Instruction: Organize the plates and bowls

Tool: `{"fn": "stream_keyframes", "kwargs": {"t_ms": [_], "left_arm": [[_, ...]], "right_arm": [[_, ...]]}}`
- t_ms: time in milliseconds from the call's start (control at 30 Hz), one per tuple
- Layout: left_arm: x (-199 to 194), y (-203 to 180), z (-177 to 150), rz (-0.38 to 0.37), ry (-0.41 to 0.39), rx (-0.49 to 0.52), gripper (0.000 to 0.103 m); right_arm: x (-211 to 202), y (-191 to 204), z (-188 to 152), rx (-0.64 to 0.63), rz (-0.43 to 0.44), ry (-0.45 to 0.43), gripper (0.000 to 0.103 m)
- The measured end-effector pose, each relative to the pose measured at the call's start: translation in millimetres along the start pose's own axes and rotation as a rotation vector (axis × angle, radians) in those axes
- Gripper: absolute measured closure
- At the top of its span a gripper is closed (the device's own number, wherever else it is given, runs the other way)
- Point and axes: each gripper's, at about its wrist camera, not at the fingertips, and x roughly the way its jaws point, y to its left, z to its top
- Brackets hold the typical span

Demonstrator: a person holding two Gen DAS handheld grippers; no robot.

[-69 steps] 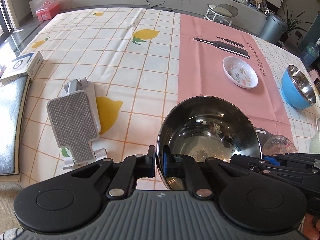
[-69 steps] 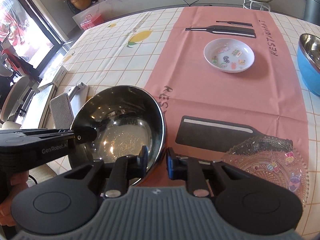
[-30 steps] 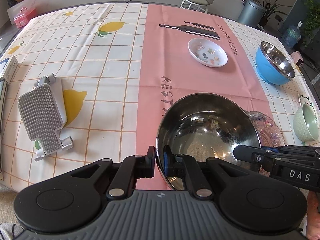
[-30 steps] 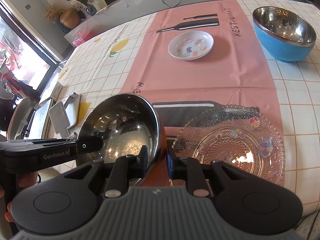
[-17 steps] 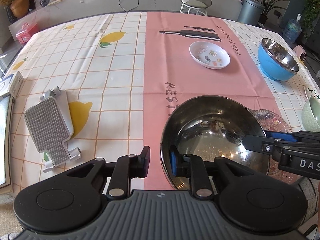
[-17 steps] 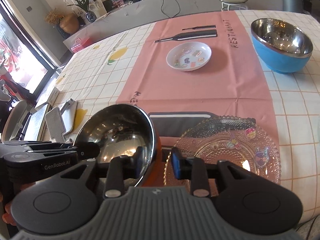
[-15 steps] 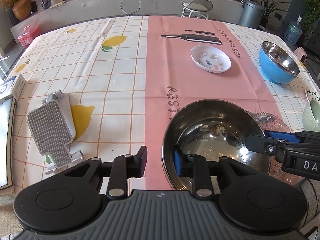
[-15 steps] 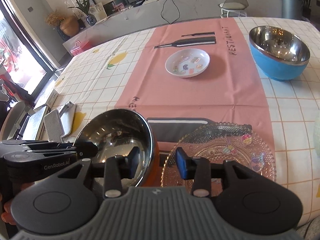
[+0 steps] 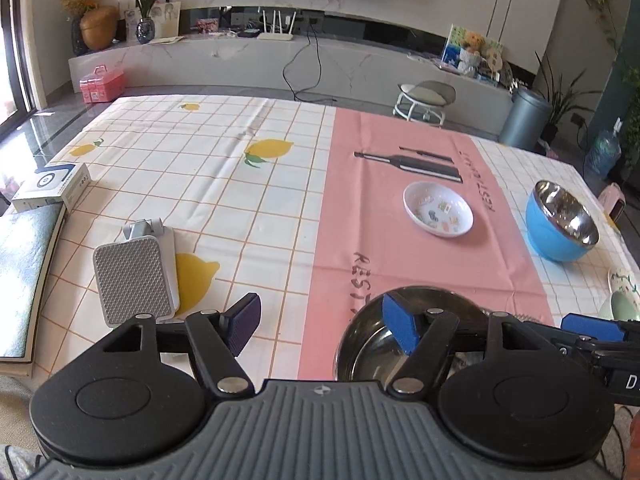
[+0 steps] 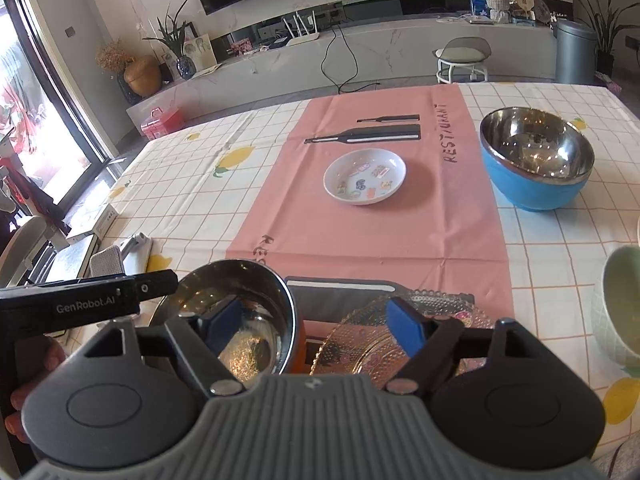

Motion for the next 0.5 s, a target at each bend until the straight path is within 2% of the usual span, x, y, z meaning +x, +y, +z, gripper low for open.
{"fn": "stream_keyframes", "kwargs": {"t_ms": [100, 233, 400, 500], "left_arm": [[-8, -7, 4, 0.006, -0.034, 0.03, 0.017], [-14, -26, 15, 0.033, -0.035, 0.078, 0.017], [-20, -52, 28, 0.008, -0.011, 0.097, 0.017], [-26, -71, 38, 0.012, -0.017, 0.144, 0.017]], "right_arm": [[-7, -3, 4, -0.007, -0.005, -0.023, 0.017], [-17, -7, 11, -0.027, -0.025, -0.051, 0.017], [-35, -16, 25, -0.042, -0.051, -0.09, 0.017], [-46, -23, 43, -0.058, -0.073, -0.108, 0.017]]}}
